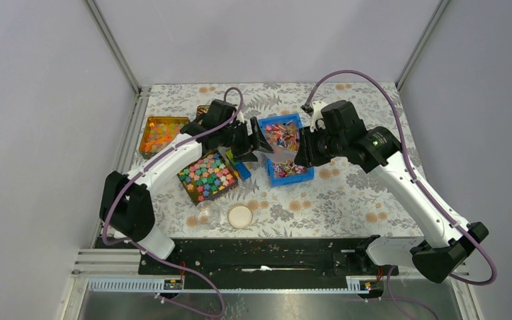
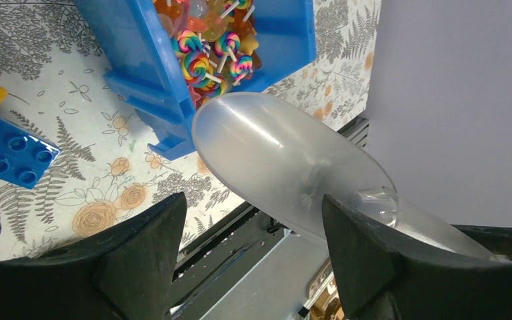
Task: Pack the candies
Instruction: Adjust the spatula.
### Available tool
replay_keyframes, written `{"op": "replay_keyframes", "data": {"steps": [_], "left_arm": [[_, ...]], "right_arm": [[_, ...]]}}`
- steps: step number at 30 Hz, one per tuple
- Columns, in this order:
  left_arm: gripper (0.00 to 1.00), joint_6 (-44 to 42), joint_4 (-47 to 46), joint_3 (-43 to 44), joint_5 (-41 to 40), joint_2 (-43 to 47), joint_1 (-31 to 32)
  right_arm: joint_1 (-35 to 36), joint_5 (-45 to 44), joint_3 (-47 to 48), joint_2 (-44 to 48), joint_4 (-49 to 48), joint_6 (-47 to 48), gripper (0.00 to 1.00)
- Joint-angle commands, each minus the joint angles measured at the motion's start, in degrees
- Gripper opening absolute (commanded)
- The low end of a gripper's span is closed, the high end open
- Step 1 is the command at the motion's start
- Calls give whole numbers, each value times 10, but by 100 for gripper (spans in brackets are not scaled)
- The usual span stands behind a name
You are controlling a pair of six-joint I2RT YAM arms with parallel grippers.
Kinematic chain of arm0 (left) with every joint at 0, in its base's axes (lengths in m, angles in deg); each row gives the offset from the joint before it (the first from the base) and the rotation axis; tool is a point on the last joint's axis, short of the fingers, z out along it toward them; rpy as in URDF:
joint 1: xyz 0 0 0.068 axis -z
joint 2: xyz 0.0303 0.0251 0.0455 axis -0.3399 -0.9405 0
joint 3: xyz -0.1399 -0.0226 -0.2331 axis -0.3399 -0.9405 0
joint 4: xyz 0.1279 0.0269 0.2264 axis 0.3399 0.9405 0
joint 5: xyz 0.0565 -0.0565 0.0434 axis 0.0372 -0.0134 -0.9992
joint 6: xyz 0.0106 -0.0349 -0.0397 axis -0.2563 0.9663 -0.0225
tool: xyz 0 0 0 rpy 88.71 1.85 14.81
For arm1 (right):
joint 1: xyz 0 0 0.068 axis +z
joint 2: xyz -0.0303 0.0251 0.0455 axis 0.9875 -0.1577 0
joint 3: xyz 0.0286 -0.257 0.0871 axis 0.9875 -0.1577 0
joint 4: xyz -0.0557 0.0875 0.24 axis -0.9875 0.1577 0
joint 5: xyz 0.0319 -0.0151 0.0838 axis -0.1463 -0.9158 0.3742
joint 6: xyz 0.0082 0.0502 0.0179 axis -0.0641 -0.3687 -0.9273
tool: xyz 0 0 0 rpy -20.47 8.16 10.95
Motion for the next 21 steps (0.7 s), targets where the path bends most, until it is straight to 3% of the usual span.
{"op": "replay_keyframes", "data": {"steps": [1,14,21], "left_arm": [[75,-56,63,46,-36,1,2],[78,-69,88,64,-71,3,-3],[73,-127,189,79,-126,5,-16]], "right_arm": [[-10,-2,-1,3,-28,7,0],[-14,-70,-41,13,20,57,0],[-13,-93,-35,6,33,73,0]]}}
